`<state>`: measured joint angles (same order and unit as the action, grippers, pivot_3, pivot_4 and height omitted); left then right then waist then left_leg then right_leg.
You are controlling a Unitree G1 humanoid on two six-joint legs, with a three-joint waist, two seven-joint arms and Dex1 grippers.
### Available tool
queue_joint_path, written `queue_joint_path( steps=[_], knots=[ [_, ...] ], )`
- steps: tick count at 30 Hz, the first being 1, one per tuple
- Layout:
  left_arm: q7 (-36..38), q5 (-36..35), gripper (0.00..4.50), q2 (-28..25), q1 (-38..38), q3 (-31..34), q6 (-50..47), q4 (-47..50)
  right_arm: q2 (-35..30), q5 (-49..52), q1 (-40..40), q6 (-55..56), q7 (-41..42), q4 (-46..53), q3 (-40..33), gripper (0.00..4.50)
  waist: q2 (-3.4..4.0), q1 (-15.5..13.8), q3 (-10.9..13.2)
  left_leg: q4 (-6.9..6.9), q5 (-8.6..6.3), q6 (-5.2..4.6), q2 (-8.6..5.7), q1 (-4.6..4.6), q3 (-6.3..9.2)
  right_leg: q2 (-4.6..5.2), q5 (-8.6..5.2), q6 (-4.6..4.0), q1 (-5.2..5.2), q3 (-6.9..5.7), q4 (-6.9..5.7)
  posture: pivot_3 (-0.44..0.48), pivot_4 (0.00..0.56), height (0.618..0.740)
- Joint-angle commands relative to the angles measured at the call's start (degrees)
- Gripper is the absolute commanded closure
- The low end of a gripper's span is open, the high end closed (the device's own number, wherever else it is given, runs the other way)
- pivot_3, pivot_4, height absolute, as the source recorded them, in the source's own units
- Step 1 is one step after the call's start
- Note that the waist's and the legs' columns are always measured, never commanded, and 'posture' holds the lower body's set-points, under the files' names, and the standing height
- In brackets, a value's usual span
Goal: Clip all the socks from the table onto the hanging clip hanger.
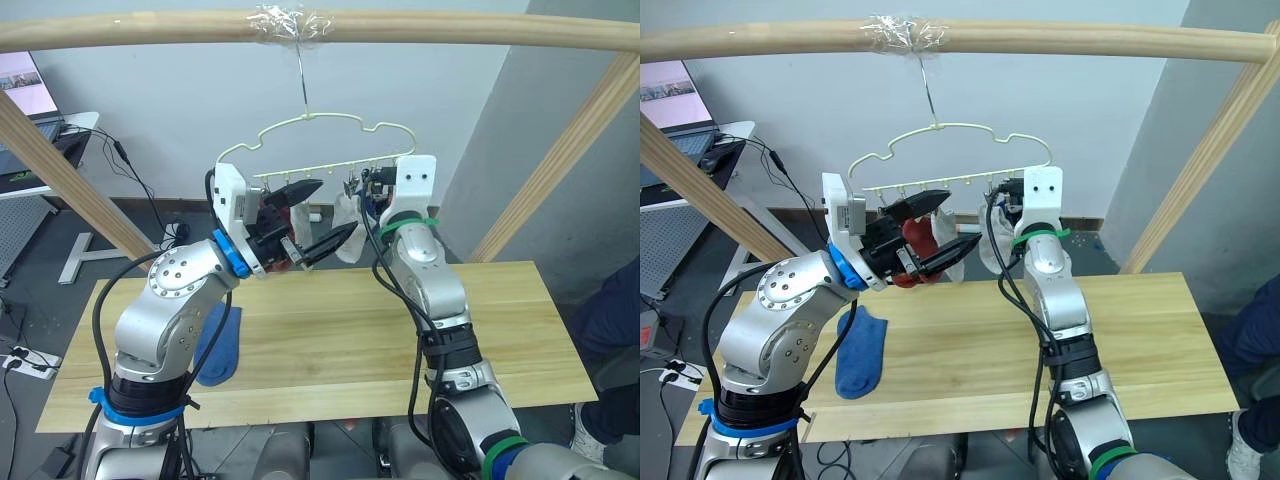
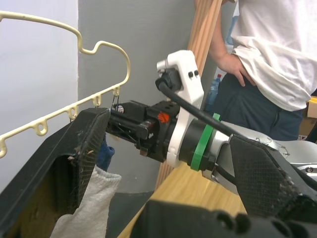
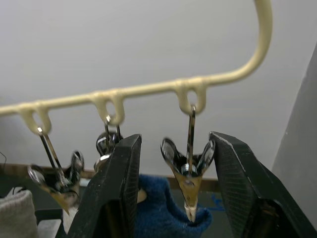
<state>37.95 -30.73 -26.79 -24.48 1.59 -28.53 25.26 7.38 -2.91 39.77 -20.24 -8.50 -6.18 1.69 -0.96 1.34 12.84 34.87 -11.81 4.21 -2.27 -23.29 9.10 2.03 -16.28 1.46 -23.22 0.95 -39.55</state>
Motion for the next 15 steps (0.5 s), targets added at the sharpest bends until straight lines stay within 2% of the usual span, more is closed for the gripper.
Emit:
queue_joint_path(
  steps=[1,13,15],
  knots=[
    [-0.2,-0.4,0.11,-0.3,-0.7,0.7,0.9,2.2,0.5,0.6,1.5,2.0,0.3,0.5,0.0,2.24,0.0,0.0,0.0,0.0,0.0,0.0,0.0,0.0,0.0,0.0,0.0,0.0,0.0,0.0,0.0,0.156,0.21,0.74],
    [-0.4,-0.5,0.11,-0.1,-0.4,0.5,1.0,2.8,0.4,0.6,1.9,2.5,0.7,-0.5,-0.2,2.24,0.0,0.0,0.0,-0.01,0.0,0.0,0.0,0.0,0.0,0.0,0.0,0.0,0.0,0.0,0.0,0.16,0.209,0.74],
    [-0.5,-0.5,0.11,0.0,-0.4,0.4,1.0,3.0,0.3,0.7,1.9,2.6,0.8,-0.4,-0.3,2.63,0.0,0.0,0.0,-0.01,0.0,0.0,0.0,0.0,0.0,0.0,0.0,0.0,0.0,0.0,0.0,0.16,0.212,0.74]
  ],
)
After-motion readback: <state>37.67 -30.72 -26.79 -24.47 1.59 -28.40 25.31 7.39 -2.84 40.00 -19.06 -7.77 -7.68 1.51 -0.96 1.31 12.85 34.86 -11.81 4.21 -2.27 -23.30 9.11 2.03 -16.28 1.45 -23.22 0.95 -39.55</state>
